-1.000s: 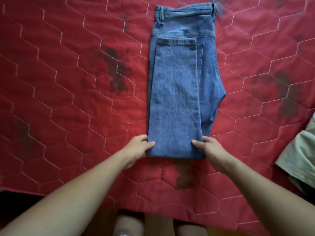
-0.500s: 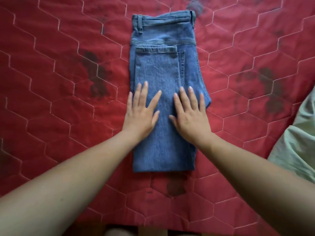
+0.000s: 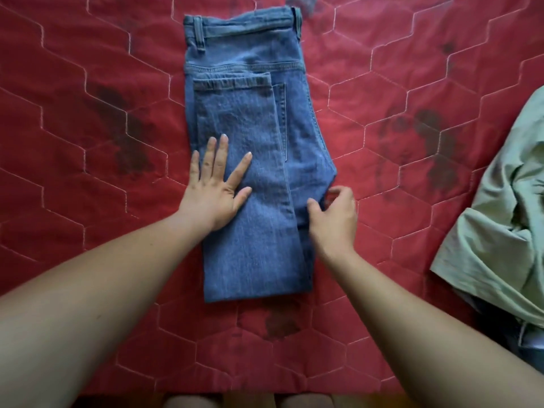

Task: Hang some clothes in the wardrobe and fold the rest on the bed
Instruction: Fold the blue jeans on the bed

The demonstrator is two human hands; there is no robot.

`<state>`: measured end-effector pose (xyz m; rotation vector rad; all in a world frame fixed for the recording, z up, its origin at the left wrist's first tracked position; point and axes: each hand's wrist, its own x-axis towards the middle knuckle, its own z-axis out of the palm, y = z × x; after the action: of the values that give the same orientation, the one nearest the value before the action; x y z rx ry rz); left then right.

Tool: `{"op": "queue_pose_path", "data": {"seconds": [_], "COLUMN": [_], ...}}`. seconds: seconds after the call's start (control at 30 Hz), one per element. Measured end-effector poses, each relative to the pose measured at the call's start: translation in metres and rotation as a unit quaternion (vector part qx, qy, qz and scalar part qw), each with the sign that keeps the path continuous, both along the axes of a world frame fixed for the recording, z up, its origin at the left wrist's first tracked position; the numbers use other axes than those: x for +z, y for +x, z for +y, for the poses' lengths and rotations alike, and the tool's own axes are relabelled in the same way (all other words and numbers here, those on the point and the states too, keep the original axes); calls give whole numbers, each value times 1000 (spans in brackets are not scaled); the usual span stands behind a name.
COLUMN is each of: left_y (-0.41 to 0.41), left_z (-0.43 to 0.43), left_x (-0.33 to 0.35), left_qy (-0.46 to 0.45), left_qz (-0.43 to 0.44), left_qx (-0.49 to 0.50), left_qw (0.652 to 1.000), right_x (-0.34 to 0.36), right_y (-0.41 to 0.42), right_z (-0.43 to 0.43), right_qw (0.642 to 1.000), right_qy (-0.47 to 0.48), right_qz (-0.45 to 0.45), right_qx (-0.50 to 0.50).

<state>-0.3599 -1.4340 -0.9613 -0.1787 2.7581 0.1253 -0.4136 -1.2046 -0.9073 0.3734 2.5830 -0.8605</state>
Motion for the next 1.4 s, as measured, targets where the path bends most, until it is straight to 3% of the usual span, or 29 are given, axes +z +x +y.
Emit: {"op": "queue_pose_path", "data": {"seconds": [0.1, 0.3, 0.37, 0.43, 0.47, 0.5, 0.57, 0.6, 0.67, 0.7, 0.73, 0.8, 0.87, 0.9, 0.97, 1.0, 1.1, 1.2, 1.23, 1.3, 1.33, 1.4], "left_y": [-2, -2, -2, -2, -2, -2, -2, -2, -3, -4, -4, -3, -2, -1, -4, -7, -12, -18, -24, -49, -67, -102], "left_z": [-1, -3, -2, -2, -2, -2, -3, -3, -3, -3, -2, -2, -5, -7, -15, -19, -26, -27, -30, -41, -50, -67], "left_x": [0, -1, -2, -2, -2, -2, -1, 0, 3, 4, 6, 11, 13, 13, 7, 4, -1, 15, 22, 38, 44, 53], "left_qy": [1, 10, 13, 13, 13, 12, 11, 13, 16, 17, 20, 31, 23, 13, -4, -4, 23, 38, 46, 60, 67, 102], "left_qz": [-13, -22, -18, -13, -13, -14, -17, -22, -33, -37, -36, -1, 81, 115, 123, 100, 26, 22, 51, 124, 138, 116], "left_qx": [4, 7, 8, 7, 6, 4, 2, 1, 1, 0, 0, 1, -3, -7, -16, -14, 2, 5, 18, 70, 103, 155], "left_qw": [1000, 1000, 1000, 1000, 1000, 1000, 1000, 1000, 999, 999, 999, 1000, 996, 993, 992, 995, 999, 999, 997, 988, 983, 976], "right_x": [-2, 7, 15, 15, 16, 15, 10, 5, -1, -2, -3, -2, -3, -8, -24, -32, -45, -33, -25, -8, -3, 0], "right_y": [-2, -21, -38, -58, -69, -78, -90, -93, -93, -91, -90, -83, -68, -57, -44, -45, -61, -65, -69, -88, -103, -134], "right_z": [-8, -26, -31, -30, -27, -24, -17, -13, -6, -4, -2, -3, -18, -28, -37, -38, -29, -35, -41, -63, -77, -109], "right_qw": [992, 972, 913, 804, 767, 757, 796, 840, 952, 988, 999, 977, 925, 875, 785, 765, 769, 771, 792, 875, 915, 956], "right_qy": [-49, -168, -283, -404, -430, -432, -379, -328, -153, -51, 42, 150, 109, 85, 104, 135, 192, 186, 162, 63, 15, -39], "right_qz": [-102, -106, -144, -218, -229, -221, -170, -139, -77, -48, -13, 94, 234, 273, 256, 218, 115, 79, 85, 101, 91, 56], "right_qx": [-56, -126, -255, -379, -417, -437, -440, -410, -253, -134, -27, 121, 279, 391, 555, 590, 599, 604, 583, 469, 392, 287]}}
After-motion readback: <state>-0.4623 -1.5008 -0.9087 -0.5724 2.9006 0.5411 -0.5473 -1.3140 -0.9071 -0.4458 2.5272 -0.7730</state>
